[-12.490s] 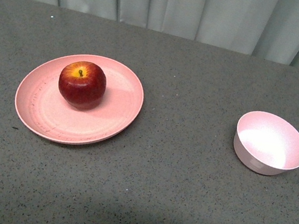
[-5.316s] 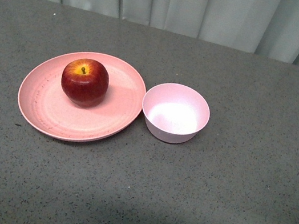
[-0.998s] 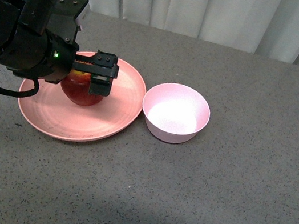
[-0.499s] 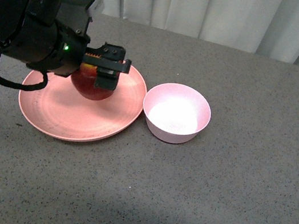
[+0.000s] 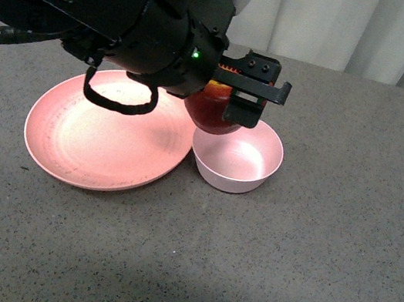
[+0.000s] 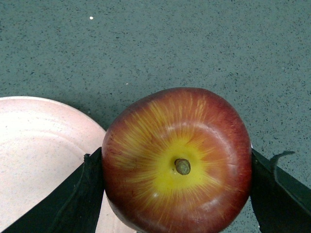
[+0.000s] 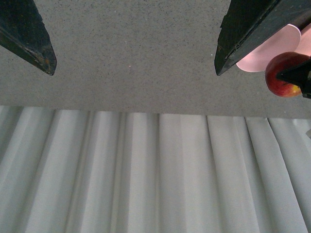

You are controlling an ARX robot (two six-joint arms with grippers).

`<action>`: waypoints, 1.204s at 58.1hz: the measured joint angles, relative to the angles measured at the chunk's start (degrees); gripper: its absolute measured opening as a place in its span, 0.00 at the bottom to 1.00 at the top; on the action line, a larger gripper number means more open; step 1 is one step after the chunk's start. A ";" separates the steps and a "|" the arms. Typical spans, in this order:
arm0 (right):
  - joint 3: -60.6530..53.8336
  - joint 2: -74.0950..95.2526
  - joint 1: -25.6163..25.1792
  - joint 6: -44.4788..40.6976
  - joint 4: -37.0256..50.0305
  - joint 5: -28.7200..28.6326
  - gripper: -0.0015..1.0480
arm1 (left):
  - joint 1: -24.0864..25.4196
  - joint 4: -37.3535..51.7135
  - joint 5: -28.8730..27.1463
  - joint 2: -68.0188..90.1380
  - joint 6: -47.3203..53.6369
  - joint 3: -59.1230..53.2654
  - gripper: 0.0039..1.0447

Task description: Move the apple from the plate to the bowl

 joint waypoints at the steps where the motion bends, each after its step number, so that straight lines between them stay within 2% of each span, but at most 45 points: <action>1: 0.00 0.00 0.00 0.00 0.00 0.00 0.91 | -0.09 -0.04 -0.04 0.20 0.00 0.20 0.71; 55: 0.00 0.00 0.00 0.00 0.00 0.00 0.91 | -2.29 -0.66 -1.53 8.92 1.29 3.85 0.71; 66: 0.00 0.00 0.00 0.00 0.00 0.00 0.91 | -2.32 -0.66 -1.66 8.92 1.77 4.17 0.95; 70: 0.00 0.00 0.00 0.00 -0.02 0.00 0.91 | -2.32 -0.63 -1.66 8.90 1.75 4.20 0.94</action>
